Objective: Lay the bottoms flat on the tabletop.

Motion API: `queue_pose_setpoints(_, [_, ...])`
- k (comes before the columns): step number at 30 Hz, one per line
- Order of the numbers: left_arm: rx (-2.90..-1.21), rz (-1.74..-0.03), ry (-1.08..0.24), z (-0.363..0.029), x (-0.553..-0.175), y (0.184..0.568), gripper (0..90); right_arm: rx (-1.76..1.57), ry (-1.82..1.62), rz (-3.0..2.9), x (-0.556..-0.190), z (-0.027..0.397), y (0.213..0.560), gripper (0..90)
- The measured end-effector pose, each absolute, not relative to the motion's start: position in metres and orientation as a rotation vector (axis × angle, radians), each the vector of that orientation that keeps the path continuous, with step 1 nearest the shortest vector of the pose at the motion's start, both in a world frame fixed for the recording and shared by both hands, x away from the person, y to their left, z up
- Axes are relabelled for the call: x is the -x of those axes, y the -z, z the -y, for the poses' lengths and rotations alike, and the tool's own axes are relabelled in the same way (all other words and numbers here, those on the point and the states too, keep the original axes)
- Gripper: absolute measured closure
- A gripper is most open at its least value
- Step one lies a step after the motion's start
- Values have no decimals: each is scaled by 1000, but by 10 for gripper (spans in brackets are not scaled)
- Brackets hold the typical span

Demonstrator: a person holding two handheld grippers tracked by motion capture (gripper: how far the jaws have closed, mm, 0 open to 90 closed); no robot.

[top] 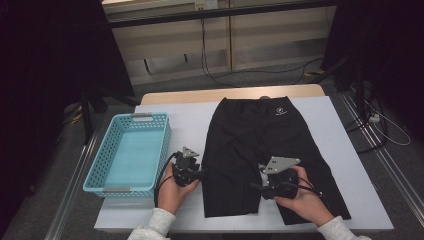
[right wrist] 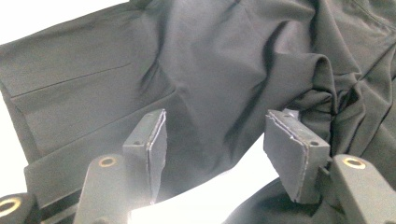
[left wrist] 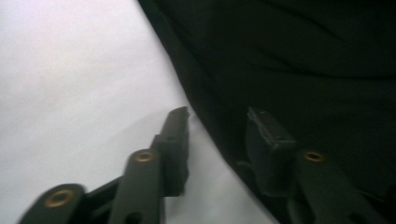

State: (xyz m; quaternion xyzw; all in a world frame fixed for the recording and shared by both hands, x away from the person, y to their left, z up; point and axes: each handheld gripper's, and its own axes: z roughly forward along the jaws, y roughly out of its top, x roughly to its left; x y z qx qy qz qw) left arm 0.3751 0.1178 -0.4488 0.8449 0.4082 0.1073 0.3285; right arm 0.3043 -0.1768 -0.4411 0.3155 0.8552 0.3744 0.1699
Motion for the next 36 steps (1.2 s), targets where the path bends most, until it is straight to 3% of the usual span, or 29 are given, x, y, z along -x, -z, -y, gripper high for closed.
queue_pose_setpoints(12, [-2180, -1098, -186, -118, -376, 449, 884, -885, -1059, -2445, -306, 176, 443, 408])
queue_pose_setpoints(21, [-2182, -1121, -179, -122, -378, 445, 897, -882, -1058, -2451, -307, 176, 444, 418])
queue_pose_setpoints(29, [-2166, -1133, -174, -131, -381, 443, 898, -858, -1037, -2512, -304, 169, 448, 508])
queue_pose_setpoints(36, [-2147, -1158, -182, -136, -384, 442, 898, -821, -1006, -2559, -304, 165, 453, 527])
